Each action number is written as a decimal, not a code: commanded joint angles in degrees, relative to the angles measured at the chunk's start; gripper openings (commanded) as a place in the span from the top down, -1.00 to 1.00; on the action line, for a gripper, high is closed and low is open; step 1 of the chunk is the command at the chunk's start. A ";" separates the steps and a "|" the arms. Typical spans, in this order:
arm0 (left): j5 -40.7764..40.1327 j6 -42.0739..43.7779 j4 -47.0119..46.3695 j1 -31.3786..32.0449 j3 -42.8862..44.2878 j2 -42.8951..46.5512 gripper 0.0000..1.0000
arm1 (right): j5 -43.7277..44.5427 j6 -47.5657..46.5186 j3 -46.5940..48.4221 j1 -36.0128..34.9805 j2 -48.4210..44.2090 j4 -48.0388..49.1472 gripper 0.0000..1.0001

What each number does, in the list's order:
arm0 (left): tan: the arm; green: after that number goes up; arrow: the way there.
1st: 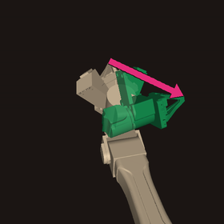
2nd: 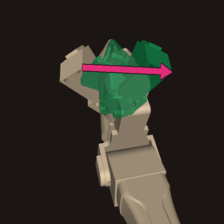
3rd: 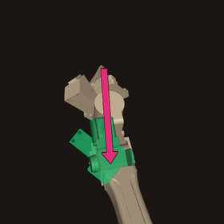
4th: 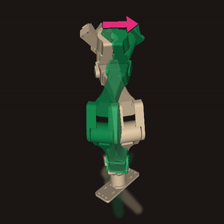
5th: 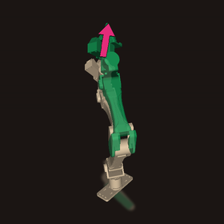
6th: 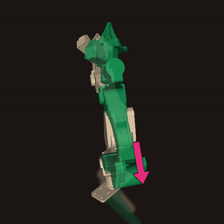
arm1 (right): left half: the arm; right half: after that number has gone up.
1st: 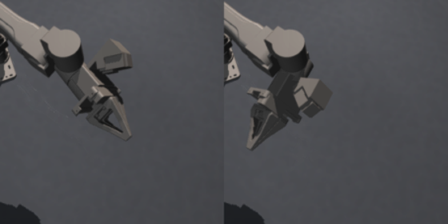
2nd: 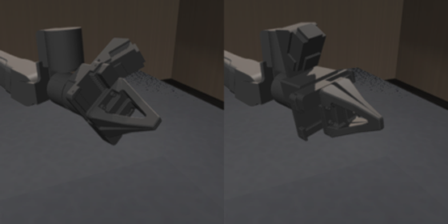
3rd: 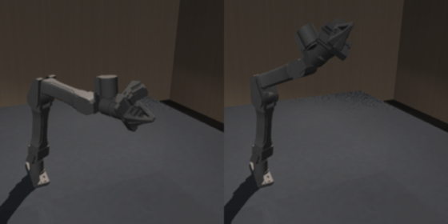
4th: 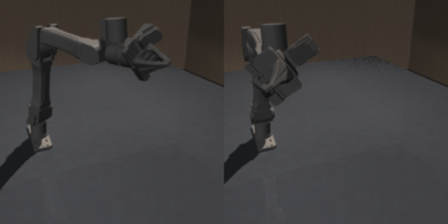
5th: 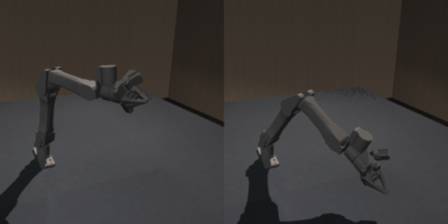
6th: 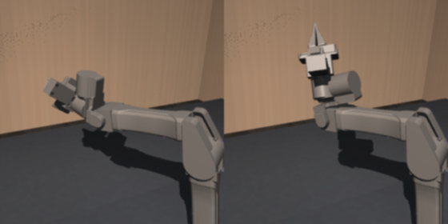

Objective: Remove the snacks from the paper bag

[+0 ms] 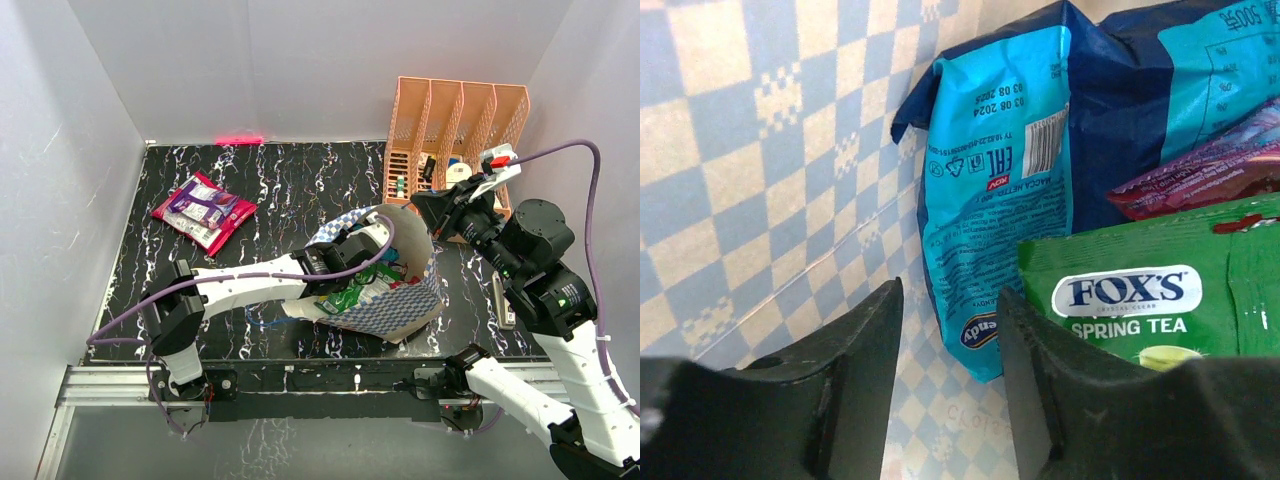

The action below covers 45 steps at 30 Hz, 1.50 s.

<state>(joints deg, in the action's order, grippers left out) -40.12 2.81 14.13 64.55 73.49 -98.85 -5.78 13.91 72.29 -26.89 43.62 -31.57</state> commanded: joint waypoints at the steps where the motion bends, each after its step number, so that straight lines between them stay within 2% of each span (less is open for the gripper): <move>1: -2.38 1.71 -0.18 -1.14 -0.01 1.53 0.11 | -0.04 0.66 2.03 -0.04 -0.96 7.36 0.85; 4: -0.75 1.84 -0.36 -2.64 -0.83 1.78 0.07 | 0.32 0.52 2.00 -0.03 -0.90 7.18 0.85; 10: 1.05 3.05 -0.17 -4.33 -0.17 -0.75 0.13 | -0.35 0.85 1.35 -0.02 -0.99 7.72 0.85; 13: 2.49 2.33 0.02 -4.87 0.39 -1.70 0.08 | -0.58 1.03 1.37 -0.09 -0.92 7.91 0.85; 19: 9.36 -1.94 -0.09 -6.13 -0.85 -3.24 -0.02 | -0.46 0.88 1.83 -0.04 -0.90 7.85 0.85; 26: 15.07 -6.57 -0.91 -6.55 -1.81 -5.14 -0.04 | -0.28 0.85 1.53 -0.06 -1.35 7.70 0.85; 29: 14.76 -7.13 -0.18 -6.55 -1.33 -6.46 0.10 | -0.16 0.83 1.62 -0.08 -1.58 7.65 0.85; 34: 13.78 -7.64 0.48 -6.55 -0.59 -4.93 0.47 | 0.07 0.66 1.71 -0.06 -1.79 7.41 0.85; 39: 15.07 -8.30 1.50 -6.52 0.55 -1.91 1.00 | 0.05 0.61 1.61 -0.01 -1.77 7.42 0.85; 45: 16.97 -9.30 3.15 -6.54 1.08 2.77 1.00 | 0.25 0.66 1.45 -0.01 -2.04 7.46 0.85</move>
<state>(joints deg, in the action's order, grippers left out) -23.88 -5.19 14.63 58.48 72.47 -102.72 -5.93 14.68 72.20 -26.89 43.48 -31.53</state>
